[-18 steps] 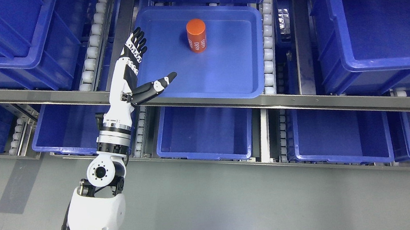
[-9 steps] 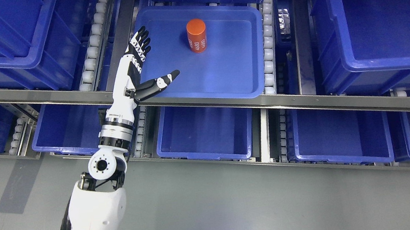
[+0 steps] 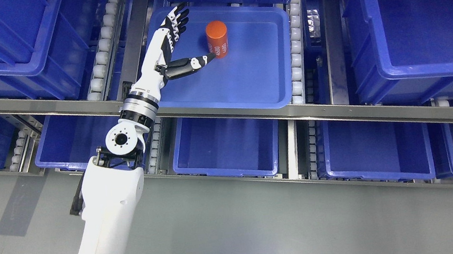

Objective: Grab orange capacitor from left shelf to right desk
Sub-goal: 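Reach the open left hand toward the orange capacitor in the blue bin, then close the left hand around the orange capacitor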

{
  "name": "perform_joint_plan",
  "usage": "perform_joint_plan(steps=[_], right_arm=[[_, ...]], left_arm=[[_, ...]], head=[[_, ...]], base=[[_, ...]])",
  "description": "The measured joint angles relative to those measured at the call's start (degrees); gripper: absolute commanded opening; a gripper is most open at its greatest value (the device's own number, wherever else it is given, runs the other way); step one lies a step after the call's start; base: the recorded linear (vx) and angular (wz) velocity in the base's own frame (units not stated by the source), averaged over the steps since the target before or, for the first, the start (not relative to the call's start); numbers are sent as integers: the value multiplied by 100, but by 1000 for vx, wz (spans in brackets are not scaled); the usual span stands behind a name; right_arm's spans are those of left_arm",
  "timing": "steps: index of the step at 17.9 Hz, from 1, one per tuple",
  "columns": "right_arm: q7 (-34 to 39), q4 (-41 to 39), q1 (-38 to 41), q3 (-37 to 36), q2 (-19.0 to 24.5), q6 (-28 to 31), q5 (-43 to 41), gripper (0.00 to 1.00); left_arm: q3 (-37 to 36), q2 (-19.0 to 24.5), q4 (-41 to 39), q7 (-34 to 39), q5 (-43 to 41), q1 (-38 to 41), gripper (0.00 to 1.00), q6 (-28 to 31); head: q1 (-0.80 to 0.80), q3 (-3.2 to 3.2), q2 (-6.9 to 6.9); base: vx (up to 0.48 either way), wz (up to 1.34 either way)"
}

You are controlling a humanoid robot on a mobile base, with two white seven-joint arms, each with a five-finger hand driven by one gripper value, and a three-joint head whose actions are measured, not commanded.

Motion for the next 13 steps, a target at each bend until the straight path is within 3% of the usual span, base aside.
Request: perform_joint_plan(steps=[6,13], right_arm=[[0,0,0,0,0,7,0,100],[0,0,0,0,0,-5,0,100]], left_arm=[[-210,0,753,-125,-34,-498,93,42],[-390,0,1409,-337,198,-881,82,68]], head=[[0,0,0],[0,0,0]], base=[[0,0],[3,0]])
